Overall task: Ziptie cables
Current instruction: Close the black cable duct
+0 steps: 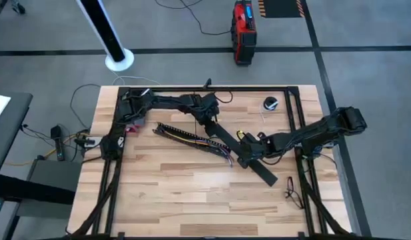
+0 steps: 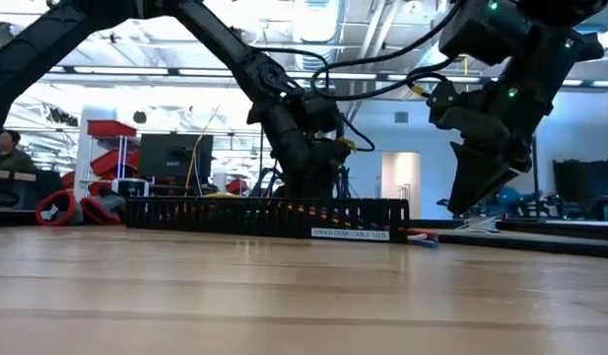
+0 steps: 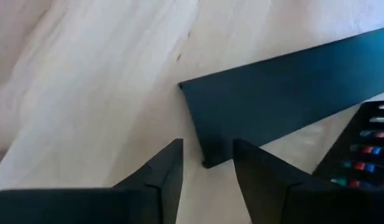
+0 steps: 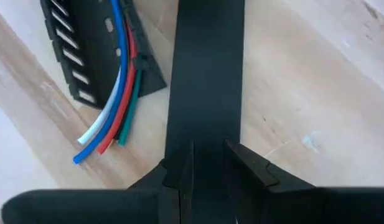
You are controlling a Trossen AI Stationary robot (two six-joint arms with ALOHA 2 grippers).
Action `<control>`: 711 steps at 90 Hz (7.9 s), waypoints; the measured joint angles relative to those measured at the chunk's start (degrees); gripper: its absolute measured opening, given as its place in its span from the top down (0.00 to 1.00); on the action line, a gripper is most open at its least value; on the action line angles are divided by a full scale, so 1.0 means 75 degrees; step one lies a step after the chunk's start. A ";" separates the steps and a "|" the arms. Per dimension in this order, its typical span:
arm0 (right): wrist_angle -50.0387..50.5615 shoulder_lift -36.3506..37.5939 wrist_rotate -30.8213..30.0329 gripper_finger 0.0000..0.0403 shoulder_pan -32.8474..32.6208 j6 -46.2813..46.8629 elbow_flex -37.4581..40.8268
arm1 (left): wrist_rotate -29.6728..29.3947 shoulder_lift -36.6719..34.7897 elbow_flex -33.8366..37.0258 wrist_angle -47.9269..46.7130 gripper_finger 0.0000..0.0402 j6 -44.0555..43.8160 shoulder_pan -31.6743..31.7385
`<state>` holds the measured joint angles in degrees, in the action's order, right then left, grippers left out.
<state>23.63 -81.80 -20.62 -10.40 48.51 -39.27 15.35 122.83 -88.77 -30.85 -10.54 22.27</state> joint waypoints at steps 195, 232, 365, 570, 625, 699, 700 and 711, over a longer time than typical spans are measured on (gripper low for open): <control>0.2985 -0.1317 0.2588 0.90 -0.5044 0.5629 -0.0597 | 0.0312 0.0062 -0.0575 -0.0339 0.63 0.0103 -0.0071; 0.2966 -0.1084 0.2434 0.87 -0.5441 0.6324 -0.0778 | -0.0509 0.0119 -0.0988 -0.0965 0.63 -0.0081 -0.0253; 0.2724 -0.1131 0.1887 0.87 -0.5466 0.6248 -0.0781 | -0.0698 0.0045 -0.1077 -0.0689 1.00 0.0088 -0.0574; 0.2443 -0.1131 0.1722 0.87 -0.5702 0.6268 -0.0784 | -0.0155 0.0892 -0.1941 -0.1530 0.78 0.0083 -0.0371; 0.2435 -0.1131 0.1513 0.87 -0.5705 0.6268 -0.0783 | -0.0882 0.0871 -0.2232 -0.1802 0.93 0.0509 -0.0479; 0.2311 -0.1122 0.1600 0.87 -0.5720 0.6271 -0.0734 | 0.0495 0.1090 -0.1813 -0.1500 0.61 -0.0157 -0.0516; 0.2309 -0.1122 0.1607 0.87 -0.5720 0.6271 -0.0734 | 0.0455 0.1097 -0.1813 -0.1534 0.61 -0.0148 -0.0533; 0.2270 -0.1119 0.1747 0.87 -0.5725 0.6268 -0.0737 | 0.0638 0.1431 -0.1830 -0.1663 0.63 -0.0176 -0.0608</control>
<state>40.66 -90.19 -7.52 -53.34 95.53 -44.80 20.13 133.55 -102.50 -43.32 -11.86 17.71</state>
